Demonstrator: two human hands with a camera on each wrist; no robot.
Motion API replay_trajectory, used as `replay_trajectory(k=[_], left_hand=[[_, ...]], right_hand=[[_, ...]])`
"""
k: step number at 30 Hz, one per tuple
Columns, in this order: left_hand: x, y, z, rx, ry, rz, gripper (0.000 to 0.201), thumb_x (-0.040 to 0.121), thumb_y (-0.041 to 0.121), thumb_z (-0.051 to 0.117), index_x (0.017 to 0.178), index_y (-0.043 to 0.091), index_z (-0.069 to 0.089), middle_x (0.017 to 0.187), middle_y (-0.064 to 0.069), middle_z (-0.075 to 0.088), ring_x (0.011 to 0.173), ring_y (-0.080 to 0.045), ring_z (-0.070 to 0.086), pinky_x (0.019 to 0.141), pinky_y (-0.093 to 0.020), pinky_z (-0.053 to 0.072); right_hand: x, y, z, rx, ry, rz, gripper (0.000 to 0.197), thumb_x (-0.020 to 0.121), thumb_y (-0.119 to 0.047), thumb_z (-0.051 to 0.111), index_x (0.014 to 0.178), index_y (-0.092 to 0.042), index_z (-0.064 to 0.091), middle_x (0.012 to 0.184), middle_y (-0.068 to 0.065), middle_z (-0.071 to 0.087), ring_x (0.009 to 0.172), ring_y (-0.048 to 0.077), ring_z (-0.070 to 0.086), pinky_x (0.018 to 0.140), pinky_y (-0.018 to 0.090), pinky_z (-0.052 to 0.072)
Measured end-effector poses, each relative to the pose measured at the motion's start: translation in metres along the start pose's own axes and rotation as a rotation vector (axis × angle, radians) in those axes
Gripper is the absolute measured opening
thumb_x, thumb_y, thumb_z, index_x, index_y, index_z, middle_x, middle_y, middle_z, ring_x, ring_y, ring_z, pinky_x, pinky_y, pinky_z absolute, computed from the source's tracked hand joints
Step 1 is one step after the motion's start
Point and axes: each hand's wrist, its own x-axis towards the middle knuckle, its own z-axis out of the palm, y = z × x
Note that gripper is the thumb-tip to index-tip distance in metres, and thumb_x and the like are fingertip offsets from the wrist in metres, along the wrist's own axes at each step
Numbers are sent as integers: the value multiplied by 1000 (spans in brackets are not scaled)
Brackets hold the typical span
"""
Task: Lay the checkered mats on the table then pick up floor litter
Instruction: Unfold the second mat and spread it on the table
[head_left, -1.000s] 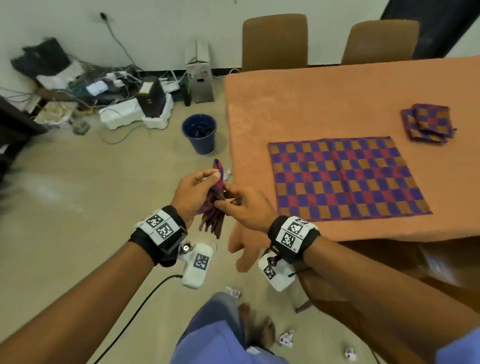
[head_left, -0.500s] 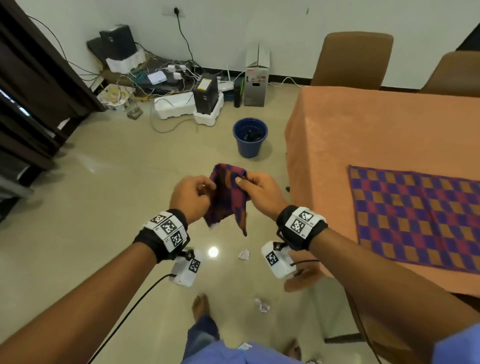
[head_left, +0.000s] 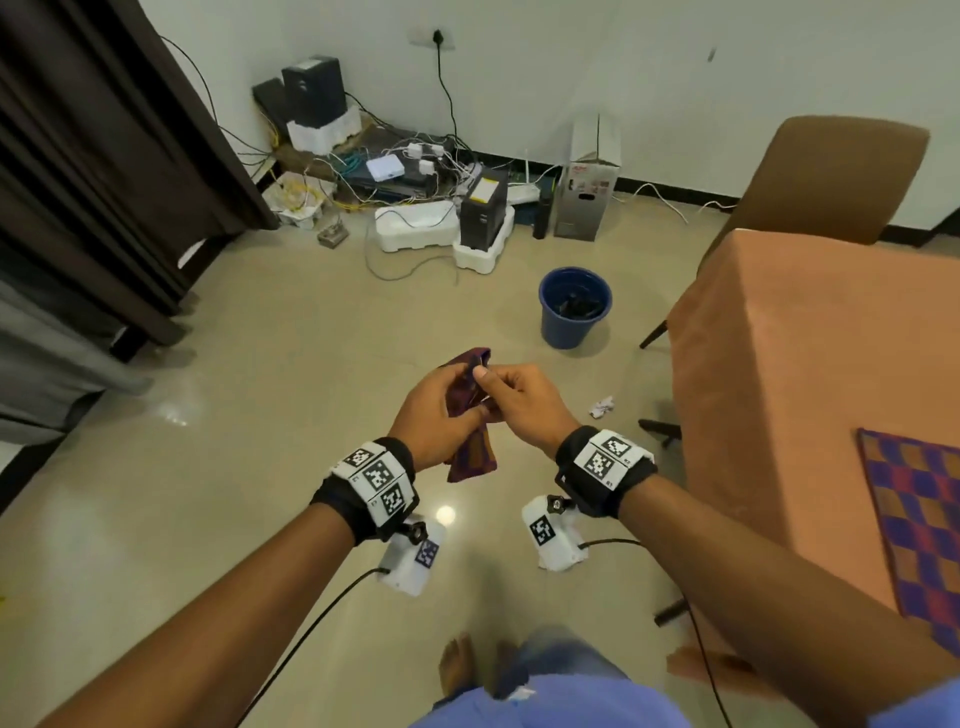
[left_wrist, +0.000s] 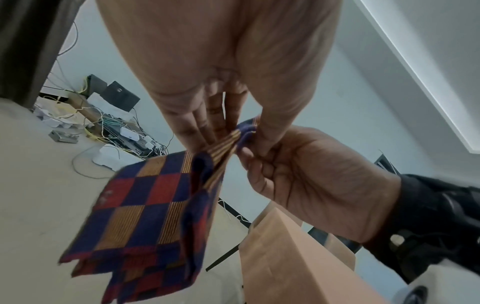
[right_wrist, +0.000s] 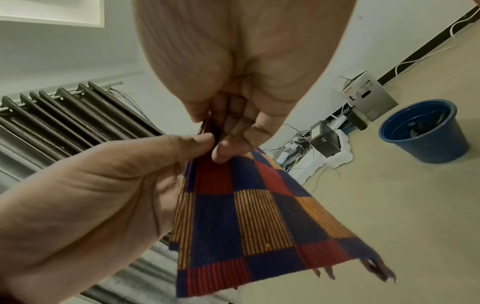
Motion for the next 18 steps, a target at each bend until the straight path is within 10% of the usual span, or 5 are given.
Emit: replay_trajectory(k=[6, 11, 18], left_hand=[[61, -5, -25, 29, 14, -12, 35, 86, 19, 61, 120, 15, 64, 103, -1, 72, 92, -13, 69, 87, -40, 56], [121, 6, -31, -183, -32, -94, 22, 94, 9, 55, 111, 15, 67, 103, -18, 71, 89, -27, 69, 81, -43, 57], [227, 27, -15, 51, -84, -34, 27, 93, 10, 52, 107, 24, 71, 100, -4, 74, 95, -21, 68, 92, -42, 53]], right_hand=[[66, -2, -17, 114, -57, 37, 31, 96, -20, 58, 93, 8, 70, 72, 11, 65, 57, 3, 59, 60, 15, 50], [121, 7, -48, 281, -85, 80, 21, 91, -13, 65, 95, 6, 72, 69, 8, 68, 59, 7, 62, 59, 15, 50], [195, 15, -130, 185, -119, 76, 14, 88, -8, 67, 93, 4, 72, 75, 12, 70, 62, 10, 62, 61, 18, 53]])
